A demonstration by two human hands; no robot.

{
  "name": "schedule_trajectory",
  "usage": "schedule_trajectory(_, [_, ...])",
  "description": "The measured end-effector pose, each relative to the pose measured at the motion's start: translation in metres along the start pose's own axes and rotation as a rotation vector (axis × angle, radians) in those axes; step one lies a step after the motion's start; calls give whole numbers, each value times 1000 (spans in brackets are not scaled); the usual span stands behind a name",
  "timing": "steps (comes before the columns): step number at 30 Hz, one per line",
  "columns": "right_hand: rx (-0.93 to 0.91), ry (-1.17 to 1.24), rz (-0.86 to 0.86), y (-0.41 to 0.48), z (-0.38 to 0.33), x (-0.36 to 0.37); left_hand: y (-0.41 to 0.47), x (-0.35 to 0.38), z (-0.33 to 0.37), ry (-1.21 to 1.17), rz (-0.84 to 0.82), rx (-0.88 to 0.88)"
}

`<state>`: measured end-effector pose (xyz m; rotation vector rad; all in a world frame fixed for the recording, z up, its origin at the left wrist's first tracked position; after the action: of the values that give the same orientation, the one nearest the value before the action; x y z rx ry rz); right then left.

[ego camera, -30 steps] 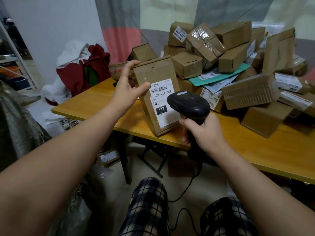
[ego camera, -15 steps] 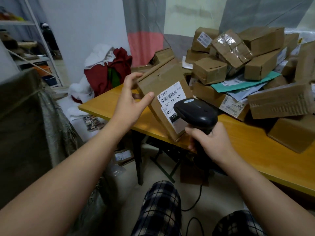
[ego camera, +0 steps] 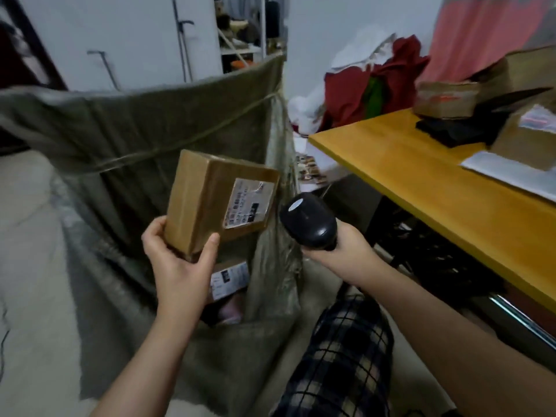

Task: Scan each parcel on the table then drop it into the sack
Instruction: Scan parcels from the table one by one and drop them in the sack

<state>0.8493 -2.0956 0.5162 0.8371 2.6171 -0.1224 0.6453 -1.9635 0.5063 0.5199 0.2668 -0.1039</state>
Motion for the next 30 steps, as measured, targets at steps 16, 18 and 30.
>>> schedule_trajectory(16, [205,174,297,48,88,76,-22,59,-69,2,-322,-406])
schedule_trajectory(18, [207,133,398,46,93,64,-17,64,-74,-33,-375,-421])
schedule_trajectory(30, [125,6,355,26,83,0,31,129,-87,485,-717,-214])
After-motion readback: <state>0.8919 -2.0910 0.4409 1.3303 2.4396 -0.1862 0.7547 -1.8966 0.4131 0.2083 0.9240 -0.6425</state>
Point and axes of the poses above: each hand's wrist, its own y-axis towards the middle knuckle, its own x-axis out of the palm, z = x × y, the point moved 2 cm from there along y, towards the middle knuckle, and after that the axes turned 7 degrees about y, right-handed, at the moved point
